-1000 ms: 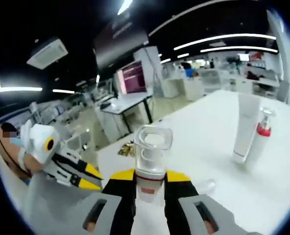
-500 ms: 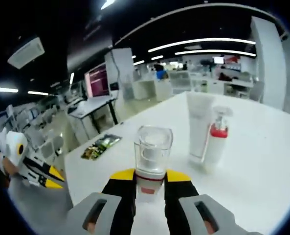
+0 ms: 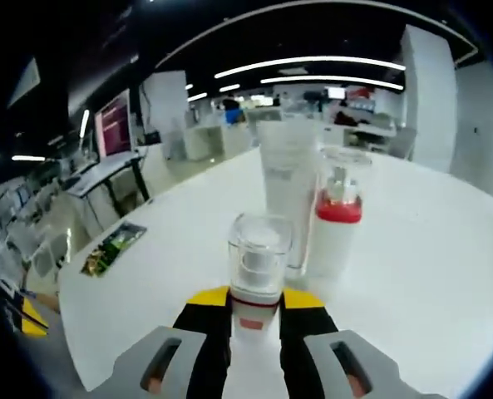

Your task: Arrange the skincare products in the storage area until every visible bottle or jar stands upright without overlapping.

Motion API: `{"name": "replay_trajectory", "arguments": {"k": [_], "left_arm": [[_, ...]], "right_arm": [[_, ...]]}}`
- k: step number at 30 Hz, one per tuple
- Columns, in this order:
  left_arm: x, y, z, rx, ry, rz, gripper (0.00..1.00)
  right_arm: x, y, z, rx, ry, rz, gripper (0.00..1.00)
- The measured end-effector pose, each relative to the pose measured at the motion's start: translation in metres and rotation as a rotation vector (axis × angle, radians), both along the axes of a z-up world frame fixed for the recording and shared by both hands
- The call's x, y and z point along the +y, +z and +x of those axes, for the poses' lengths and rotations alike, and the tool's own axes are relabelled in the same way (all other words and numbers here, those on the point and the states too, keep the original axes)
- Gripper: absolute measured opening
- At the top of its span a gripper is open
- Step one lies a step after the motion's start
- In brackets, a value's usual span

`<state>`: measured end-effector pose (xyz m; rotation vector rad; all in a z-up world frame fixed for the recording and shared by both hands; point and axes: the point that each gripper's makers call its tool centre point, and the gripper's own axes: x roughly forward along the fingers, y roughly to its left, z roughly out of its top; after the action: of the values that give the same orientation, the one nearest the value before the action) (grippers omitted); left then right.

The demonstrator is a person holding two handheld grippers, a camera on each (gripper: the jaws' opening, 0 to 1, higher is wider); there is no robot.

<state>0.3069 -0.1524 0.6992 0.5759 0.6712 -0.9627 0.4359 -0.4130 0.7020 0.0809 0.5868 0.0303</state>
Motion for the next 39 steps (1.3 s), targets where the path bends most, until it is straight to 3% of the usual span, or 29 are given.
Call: {"name": "replay_trajectory", "arguments": {"k": [6,10,12,15,20,24,29,39], "left_arm": [[0.001,-0.001,0.0,-0.001,-0.003,0.0,0.0],[0.001,-0.003,-0.001,0.005,-0.011,0.011,0.0],[0.002,-0.004,0.0,0.007,-0.01,0.016,0.0],[0.003,-0.007,-0.001,0.015,-0.013,0.026,0.0],[0.004,-0.009,-0.003,0.009,-0.029,0.048,0.0],[0.005,-0.01,-0.002,0.014,-0.025,0.052,0.0],[0.005,-0.012,-0.003,0.015,-0.032,0.066,0.0],[0.006,-0.013,-0.003,0.018,-0.034,0.071,0.0]], "right_arm": [[0.004,-0.016,0.01,0.017,0.009,-0.058,0.16],[0.005,-0.013,0.021,-0.015,0.009,-0.09,0.16],[0.004,-0.013,0.028,-0.023,0.036,-0.165,0.16],[0.003,-0.014,0.033,-0.041,0.006,-0.159,0.16],[0.002,-0.013,0.041,-0.048,-0.019,-0.218,0.17],[-0.006,-0.014,0.043,-0.026,-0.125,-0.193,0.17],[-0.007,-0.014,0.044,-0.014,-0.174,-0.179,0.17],[-0.017,-0.014,0.045,-0.005,-0.181,-0.207,0.17]]}}
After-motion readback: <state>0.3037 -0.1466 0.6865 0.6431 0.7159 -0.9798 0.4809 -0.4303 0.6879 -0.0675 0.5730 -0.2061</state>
